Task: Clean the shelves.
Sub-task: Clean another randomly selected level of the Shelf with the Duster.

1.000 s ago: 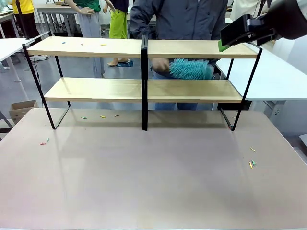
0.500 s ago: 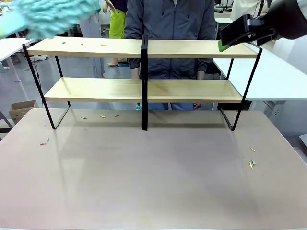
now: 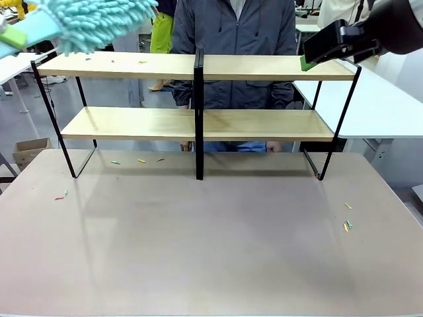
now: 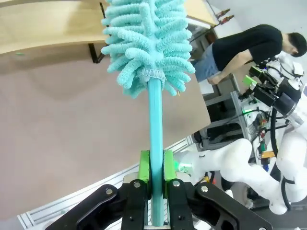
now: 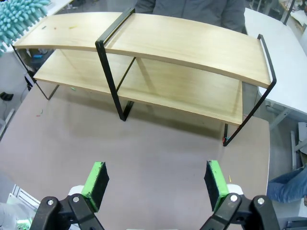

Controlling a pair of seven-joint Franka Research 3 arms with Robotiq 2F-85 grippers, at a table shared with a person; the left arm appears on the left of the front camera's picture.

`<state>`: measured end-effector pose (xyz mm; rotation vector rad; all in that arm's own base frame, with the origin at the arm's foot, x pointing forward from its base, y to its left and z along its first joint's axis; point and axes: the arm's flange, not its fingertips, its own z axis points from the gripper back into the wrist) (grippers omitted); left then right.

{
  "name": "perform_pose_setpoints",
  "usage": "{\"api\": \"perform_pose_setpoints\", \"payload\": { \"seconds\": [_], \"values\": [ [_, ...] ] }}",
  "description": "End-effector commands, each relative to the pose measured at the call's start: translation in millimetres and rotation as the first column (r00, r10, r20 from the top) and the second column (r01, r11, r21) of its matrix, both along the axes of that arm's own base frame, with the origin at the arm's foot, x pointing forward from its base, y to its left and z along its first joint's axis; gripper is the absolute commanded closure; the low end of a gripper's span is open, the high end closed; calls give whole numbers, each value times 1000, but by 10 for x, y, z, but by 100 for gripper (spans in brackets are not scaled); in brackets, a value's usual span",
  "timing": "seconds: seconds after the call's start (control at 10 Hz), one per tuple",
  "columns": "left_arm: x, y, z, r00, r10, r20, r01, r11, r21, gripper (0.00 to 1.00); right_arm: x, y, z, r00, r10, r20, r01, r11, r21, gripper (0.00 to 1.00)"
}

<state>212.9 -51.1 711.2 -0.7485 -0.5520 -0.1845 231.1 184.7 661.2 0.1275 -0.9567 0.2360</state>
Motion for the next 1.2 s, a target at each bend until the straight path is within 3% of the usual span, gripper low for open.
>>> {"api": "perform_pose_setpoints", "payload": {
  "seconds": [0.0,0.2,0.3,0.6,0.8,1.0,1.1],
  "values": [
    [44,-126,29,1000,-8,-3,8,1000,14,87,0,-6,-5,1000,1,-2,-1,1000,7,0],
    [381,-433,236,999,32,13,-33,993,113,87,0,-6,-5,1000,1,-2,-1,1000,7,0],
    [632,-602,394,995,86,-42,-79,985,153,100,0,-6,-5,1000,1,-2,-1,1000,7,0],
    [1271,-1056,504,971,232,-59,-204,930,305,100,0,-6,-5,1000,1,-2,-1,1000,7,0],
    [1540,-1197,308,974,197,-114,-147,926,347,100,0,-6,-5,1000,1,-2,-1,1000,7,0],
    [1667,-1237,130,983,110,-148,-44,920,390,100,0,-6,-5,1000,1,-2,-1,1000,7,0],
    [1693,-1234,65,982,119,-145,-49,909,415,100,0,-6,-5,1000,1,-2,-1,1000,7,0]
  ]
}}
